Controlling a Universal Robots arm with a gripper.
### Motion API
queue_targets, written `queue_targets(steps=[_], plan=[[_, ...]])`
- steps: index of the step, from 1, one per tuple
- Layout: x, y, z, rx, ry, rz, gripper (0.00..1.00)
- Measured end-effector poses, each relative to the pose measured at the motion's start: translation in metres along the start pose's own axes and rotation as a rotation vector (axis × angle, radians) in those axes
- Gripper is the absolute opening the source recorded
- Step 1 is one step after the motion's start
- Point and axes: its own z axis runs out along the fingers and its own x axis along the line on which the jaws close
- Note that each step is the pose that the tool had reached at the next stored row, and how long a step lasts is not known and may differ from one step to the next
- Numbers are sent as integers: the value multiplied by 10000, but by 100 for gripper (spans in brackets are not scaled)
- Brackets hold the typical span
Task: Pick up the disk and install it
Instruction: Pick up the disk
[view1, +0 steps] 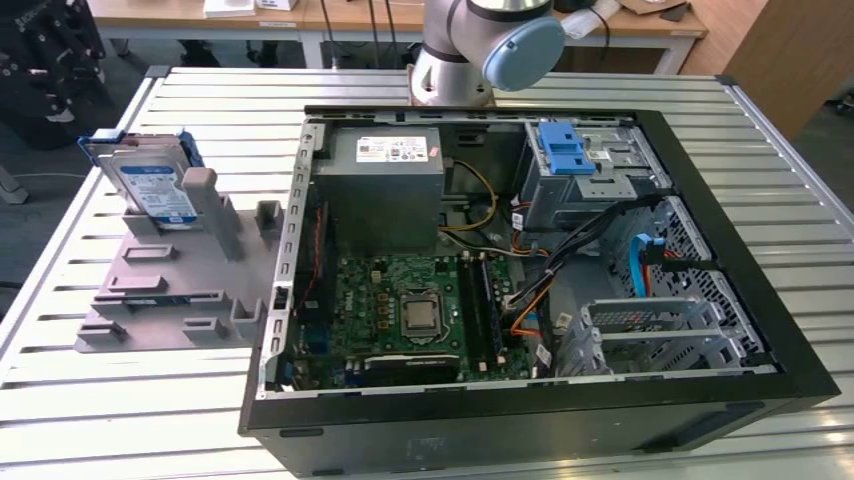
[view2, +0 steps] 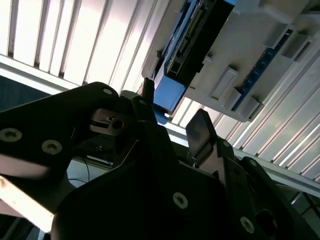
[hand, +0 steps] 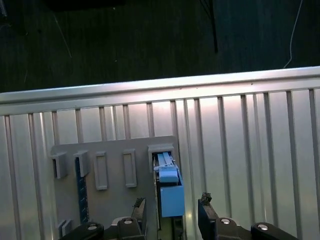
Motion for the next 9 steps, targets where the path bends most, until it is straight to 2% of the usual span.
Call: queue_targets(steps=[4,5,9], plan=[[1,2,74,-59,8,-109,53],[2,2,85,-57,35,-112,53],[2,2,86,-55,66,-111,53]])
